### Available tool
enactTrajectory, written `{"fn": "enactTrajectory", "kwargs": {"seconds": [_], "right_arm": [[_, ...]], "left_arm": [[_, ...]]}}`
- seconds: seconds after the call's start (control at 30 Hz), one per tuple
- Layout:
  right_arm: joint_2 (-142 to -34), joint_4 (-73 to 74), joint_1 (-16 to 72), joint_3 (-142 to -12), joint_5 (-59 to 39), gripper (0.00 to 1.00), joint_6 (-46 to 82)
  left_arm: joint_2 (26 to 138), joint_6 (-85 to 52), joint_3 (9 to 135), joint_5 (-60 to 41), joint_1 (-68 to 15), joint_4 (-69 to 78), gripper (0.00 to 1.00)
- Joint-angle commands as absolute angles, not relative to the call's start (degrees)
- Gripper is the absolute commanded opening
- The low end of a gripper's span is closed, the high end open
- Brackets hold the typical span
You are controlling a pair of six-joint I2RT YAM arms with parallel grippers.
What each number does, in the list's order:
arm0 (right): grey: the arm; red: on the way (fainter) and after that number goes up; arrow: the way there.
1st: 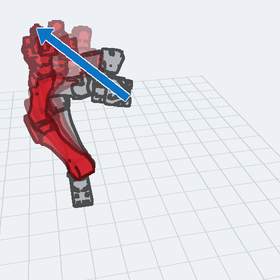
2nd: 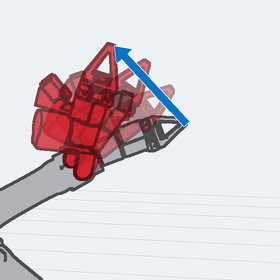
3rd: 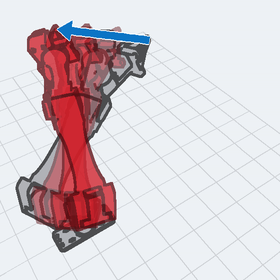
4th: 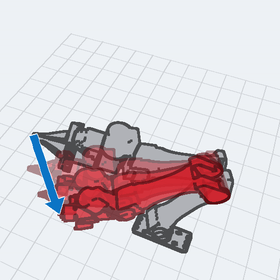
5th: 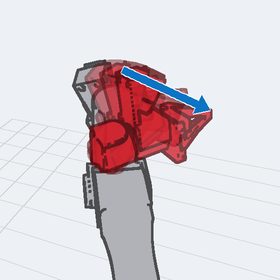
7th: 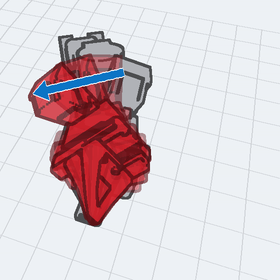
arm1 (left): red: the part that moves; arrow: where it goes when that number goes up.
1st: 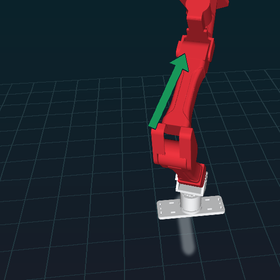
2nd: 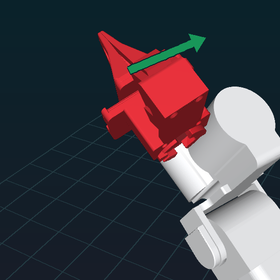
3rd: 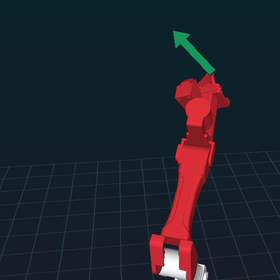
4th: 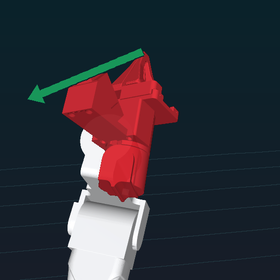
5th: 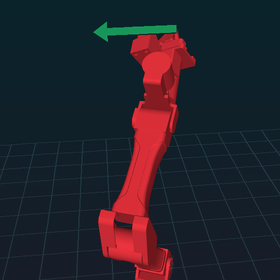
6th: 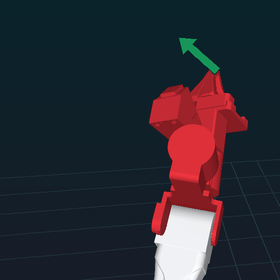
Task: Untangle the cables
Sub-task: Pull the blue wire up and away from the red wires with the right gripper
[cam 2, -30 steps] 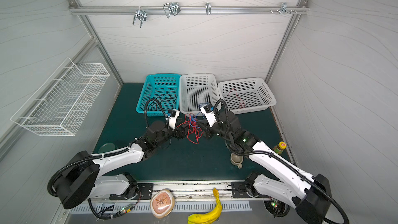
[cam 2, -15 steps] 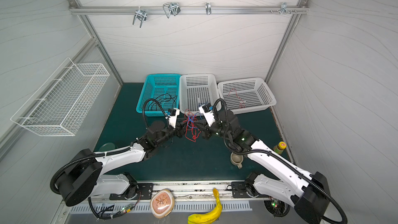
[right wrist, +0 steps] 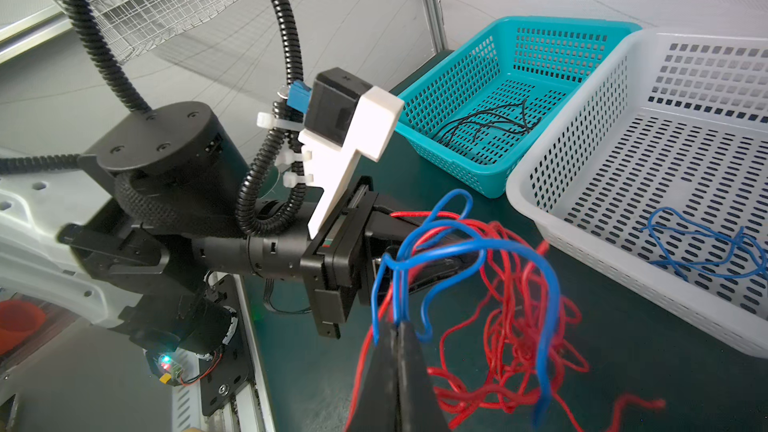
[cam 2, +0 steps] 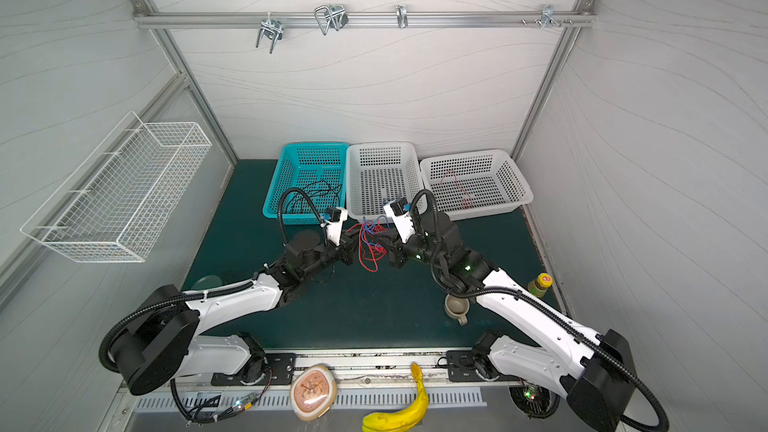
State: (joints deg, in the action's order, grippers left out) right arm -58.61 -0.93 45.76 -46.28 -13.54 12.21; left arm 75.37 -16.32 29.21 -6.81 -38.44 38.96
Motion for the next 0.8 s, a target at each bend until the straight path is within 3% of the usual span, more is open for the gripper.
{"fn": "enactTrajectory", "kwargs": {"seconds": [0.0, 0.37, 0.7, 0.77], "right_arm": [[-58.50, -0.52, 45.36, -47.49, -10.10, 0.00, 11.84], [-53.81, -9.67, 38.94, -47.17, 7.19, 0.00, 14.21], [-50.51, -10.71, 34.01, -45.54, 2.72, 0.00, 15.58], [-51.14, -10.14, 34.00, -45.54, 0.53, 0.00, 15.34]], "left_arm": [[74.50, -15.65, 30.88, -5.58, -38.32, 39.57, 0.00], [69.34, -15.83, 27.13, -0.33, -35.78, 33.19, 0.00], [65.79, -14.59, 26.86, -1.48, -34.63, 29.29, 0.00], [66.13, -14.41, 27.76, -2.97, -34.62, 28.68, 0.06]]}}
